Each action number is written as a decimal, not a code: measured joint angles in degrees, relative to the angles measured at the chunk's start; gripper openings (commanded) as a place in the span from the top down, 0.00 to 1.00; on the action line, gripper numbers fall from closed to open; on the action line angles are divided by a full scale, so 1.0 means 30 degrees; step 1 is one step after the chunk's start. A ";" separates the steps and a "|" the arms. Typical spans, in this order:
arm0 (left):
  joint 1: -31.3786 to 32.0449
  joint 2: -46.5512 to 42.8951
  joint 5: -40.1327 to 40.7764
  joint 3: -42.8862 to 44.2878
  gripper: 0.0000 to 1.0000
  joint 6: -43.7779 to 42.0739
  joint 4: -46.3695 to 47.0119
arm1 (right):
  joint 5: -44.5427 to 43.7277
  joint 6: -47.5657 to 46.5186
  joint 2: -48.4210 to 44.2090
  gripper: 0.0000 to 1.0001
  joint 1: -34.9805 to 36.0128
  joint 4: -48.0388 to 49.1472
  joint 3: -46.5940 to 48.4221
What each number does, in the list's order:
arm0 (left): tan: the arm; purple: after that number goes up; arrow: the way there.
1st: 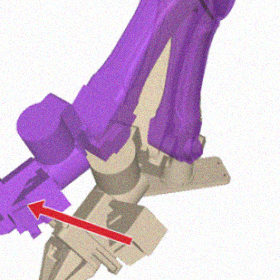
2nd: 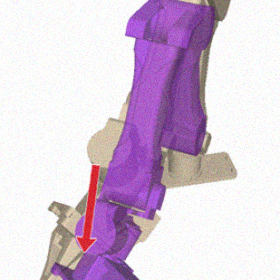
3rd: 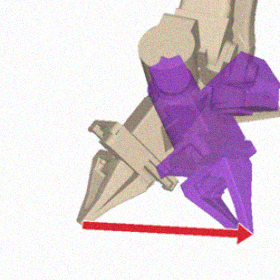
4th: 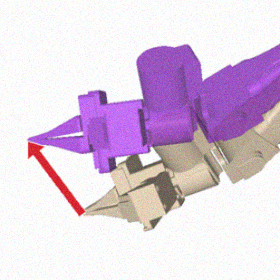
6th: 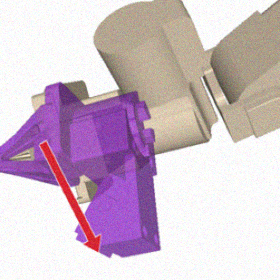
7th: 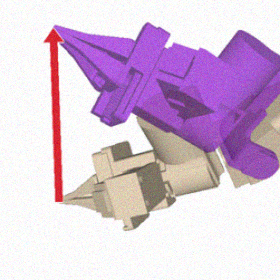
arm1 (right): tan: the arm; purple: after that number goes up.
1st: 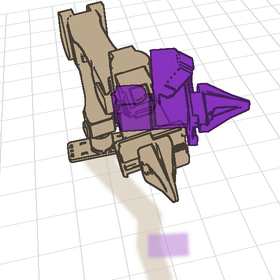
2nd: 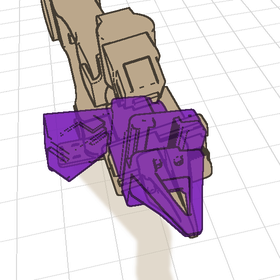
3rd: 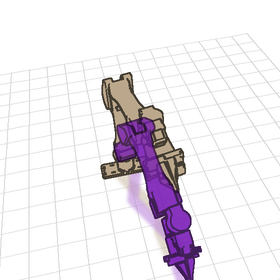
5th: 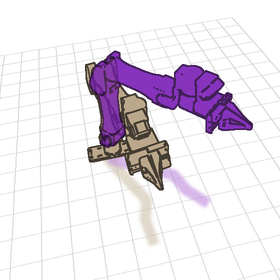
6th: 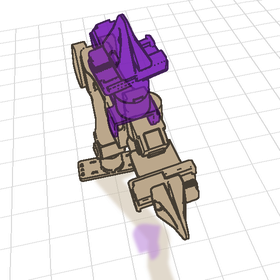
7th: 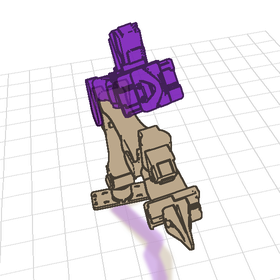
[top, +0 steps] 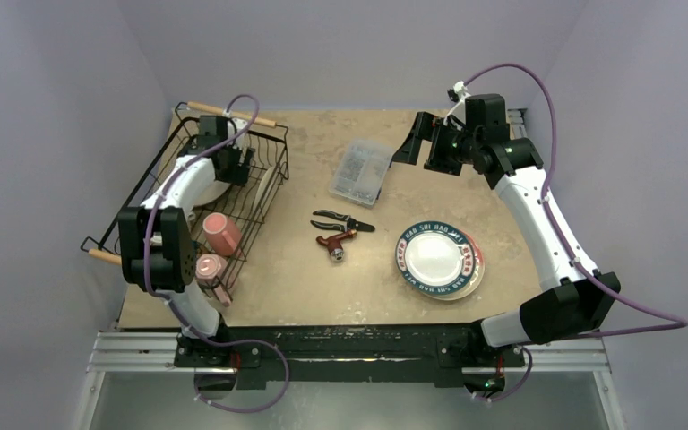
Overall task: Load the mixed dishes into the dish rack
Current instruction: Pick up the plate from the dish rack.
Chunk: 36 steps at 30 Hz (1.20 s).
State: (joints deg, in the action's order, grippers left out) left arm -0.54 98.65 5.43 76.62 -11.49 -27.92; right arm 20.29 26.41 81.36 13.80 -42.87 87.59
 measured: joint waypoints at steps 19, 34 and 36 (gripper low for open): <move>0.2878 0.4044 0.8757 0.0998 0.93 -0.1370 -0.0051 | 0.0007 0.0153 0.0000 0.01 0.0000 -0.0146 0.0000; 0.3038 0.1355 0.9610 0.1115 1.00 -0.1639 -0.2382 | 0.0044 0.0211 0.0000 0.01 0.0000 -0.0138 0.0015; 0.3024 0.0430 0.9275 0.1020 1.00 -0.1341 -0.3184 | 0.0051 0.0211 0.0000 0.01 0.0000 -0.0146 0.0051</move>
State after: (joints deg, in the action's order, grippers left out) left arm 8.54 99.94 33.26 79.68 -15.51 -37.47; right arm 20.45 27.05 81.36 13.80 -43.31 87.74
